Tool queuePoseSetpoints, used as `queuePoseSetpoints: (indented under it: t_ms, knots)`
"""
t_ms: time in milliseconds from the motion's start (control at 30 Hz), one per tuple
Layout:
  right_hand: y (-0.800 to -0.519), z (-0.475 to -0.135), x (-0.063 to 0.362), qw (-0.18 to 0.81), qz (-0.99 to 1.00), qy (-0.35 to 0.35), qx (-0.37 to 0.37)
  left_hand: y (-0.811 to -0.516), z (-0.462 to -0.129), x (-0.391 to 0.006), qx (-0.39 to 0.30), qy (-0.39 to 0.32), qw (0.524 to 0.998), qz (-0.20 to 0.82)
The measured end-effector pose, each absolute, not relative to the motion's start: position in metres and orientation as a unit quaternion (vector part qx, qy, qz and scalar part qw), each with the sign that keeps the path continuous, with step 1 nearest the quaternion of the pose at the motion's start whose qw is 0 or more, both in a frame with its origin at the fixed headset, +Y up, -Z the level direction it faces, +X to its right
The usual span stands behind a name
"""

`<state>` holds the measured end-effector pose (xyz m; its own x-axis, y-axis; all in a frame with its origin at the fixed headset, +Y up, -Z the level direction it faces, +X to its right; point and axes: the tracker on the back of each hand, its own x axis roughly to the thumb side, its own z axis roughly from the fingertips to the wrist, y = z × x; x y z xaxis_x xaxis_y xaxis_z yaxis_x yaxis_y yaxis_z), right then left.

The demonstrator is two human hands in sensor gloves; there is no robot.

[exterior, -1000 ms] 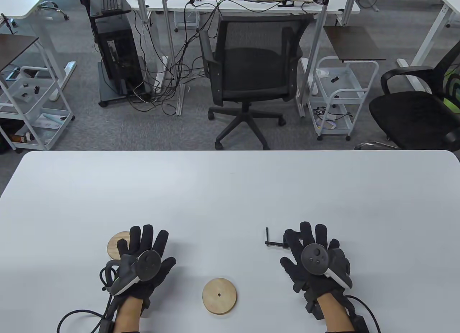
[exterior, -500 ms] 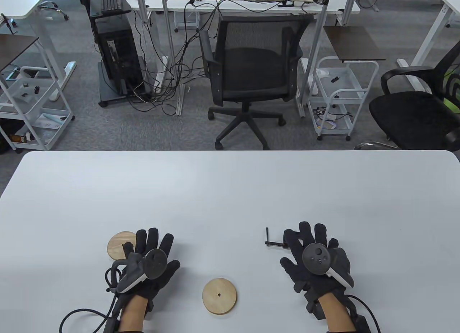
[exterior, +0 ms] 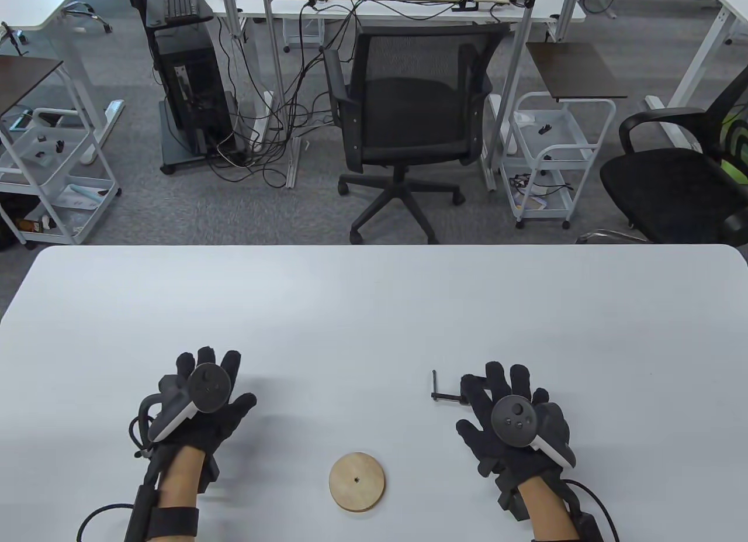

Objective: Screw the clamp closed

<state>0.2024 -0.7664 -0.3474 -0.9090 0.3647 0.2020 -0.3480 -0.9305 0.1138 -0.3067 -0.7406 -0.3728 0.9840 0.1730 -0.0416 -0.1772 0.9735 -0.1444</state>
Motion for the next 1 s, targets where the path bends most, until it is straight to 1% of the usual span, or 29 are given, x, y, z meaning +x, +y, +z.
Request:
queuePoseSetpoints:
  t_ms: [200, 333, 500, 767, 1000]
  knots:
    - [-0.767, -0.347, 0.202, 0.188, 0.975, 0.043, 0.109, -0.749, -0.387, -0.330, -0.111, 0.041, 0.987, 0.111]
    - [-0.767, -0.347, 0.202, 0.185, 0.975, 0.047, 0.110, -0.763, -0.397, -0.339, -0.171, 0.059, 0.977, 0.116]
    - [-0.767, -0.346, 0.203, 0.187, 0.975, 0.054, 0.106, -0.776, -0.409, -0.340, -0.245, 0.083, 0.963, 0.079]
    - [-0.768, -0.347, 0.204, 0.195, 0.974, 0.039, 0.108, -0.785, -0.421, -0.334, -0.273, 0.075, 0.958, 0.055]
    - [-0.769, -0.347, 0.205, 0.198, 0.974, 0.034, 0.107, -0.796, -0.427, -0.333, -0.292, 0.070, 0.950, 0.087]
